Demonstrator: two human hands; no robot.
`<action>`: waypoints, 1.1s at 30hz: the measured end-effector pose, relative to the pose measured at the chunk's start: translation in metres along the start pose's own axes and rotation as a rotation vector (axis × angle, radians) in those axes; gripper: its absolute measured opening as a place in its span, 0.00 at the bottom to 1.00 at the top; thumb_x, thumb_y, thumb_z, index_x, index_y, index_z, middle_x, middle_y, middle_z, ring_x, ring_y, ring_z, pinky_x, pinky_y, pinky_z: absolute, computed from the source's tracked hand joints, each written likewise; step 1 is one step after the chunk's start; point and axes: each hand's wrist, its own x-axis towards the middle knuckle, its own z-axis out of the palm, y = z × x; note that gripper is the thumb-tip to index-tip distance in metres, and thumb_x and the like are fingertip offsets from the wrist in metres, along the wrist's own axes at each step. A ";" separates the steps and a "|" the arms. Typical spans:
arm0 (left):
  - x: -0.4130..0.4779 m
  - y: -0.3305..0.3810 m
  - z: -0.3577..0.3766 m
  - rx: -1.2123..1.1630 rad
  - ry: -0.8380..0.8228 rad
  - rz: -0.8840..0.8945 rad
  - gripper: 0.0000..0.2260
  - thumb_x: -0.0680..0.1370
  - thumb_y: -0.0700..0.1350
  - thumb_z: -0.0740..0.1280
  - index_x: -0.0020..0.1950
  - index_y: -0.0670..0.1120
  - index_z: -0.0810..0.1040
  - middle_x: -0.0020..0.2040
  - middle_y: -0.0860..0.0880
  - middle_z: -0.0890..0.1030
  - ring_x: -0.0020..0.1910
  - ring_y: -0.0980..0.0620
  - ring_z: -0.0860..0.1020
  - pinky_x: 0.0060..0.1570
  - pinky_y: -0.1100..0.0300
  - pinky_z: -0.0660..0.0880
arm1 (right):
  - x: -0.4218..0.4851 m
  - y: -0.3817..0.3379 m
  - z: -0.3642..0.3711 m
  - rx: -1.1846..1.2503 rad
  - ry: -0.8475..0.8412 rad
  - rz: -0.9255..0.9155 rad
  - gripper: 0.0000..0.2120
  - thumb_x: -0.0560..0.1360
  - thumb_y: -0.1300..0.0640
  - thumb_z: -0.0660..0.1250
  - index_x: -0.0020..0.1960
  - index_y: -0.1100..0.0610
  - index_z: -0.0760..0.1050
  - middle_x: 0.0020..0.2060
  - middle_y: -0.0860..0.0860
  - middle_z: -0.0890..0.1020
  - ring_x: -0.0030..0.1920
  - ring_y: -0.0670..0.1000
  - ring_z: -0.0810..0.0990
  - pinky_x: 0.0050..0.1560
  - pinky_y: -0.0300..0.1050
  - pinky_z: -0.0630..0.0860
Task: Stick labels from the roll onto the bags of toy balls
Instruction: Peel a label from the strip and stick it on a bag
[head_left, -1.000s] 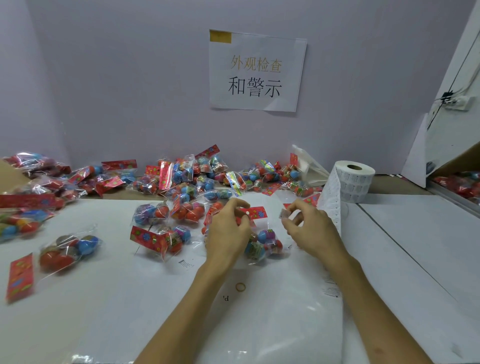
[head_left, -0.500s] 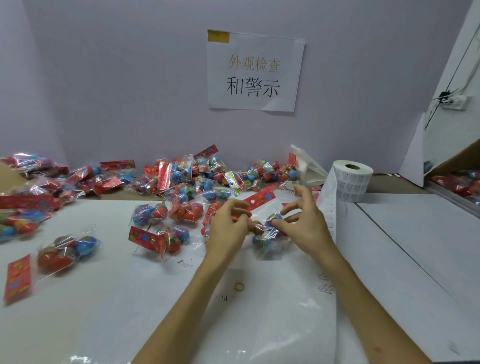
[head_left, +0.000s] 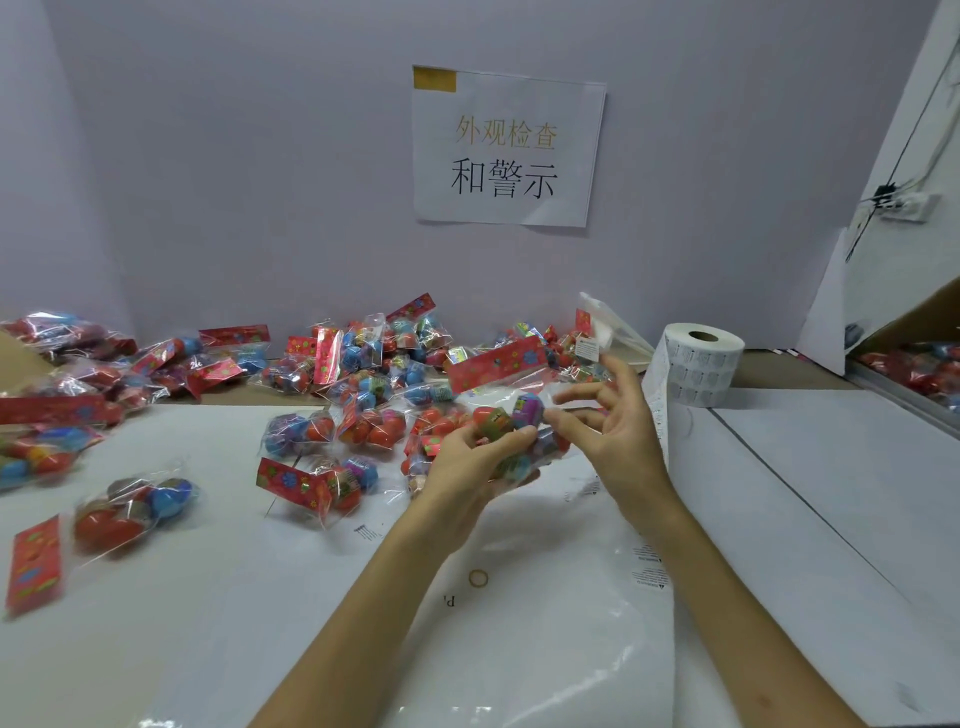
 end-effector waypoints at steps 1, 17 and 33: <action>0.002 0.000 -0.002 -0.026 0.041 0.014 0.21 0.71 0.44 0.77 0.61 0.39 0.79 0.57 0.40 0.85 0.56 0.41 0.84 0.51 0.52 0.83 | 0.000 -0.001 0.001 0.015 0.007 0.000 0.31 0.75 0.55 0.74 0.74 0.50 0.64 0.51 0.53 0.84 0.52 0.52 0.85 0.51 0.47 0.82; 0.003 0.010 -0.005 -0.103 0.379 0.126 0.17 0.77 0.49 0.74 0.61 0.42 0.79 0.56 0.43 0.84 0.56 0.42 0.84 0.59 0.43 0.81 | -0.006 -0.011 0.004 0.107 -0.231 0.187 0.17 0.80 0.43 0.63 0.54 0.55 0.82 0.34 0.57 0.82 0.30 0.51 0.74 0.35 0.44 0.72; -0.001 0.008 0.001 0.045 0.372 0.219 0.07 0.79 0.48 0.73 0.54 0.47 0.81 0.52 0.43 0.85 0.54 0.36 0.84 0.58 0.38 0.80 | -0.006 -0.008 0.008 -0.126 -0.276 0.177 0.15 0.86 0.56 0.56 0.62 0.58 0.80 0.33 0.53 0.82 0.29 0.49 0.74 0.35 0.42 0.71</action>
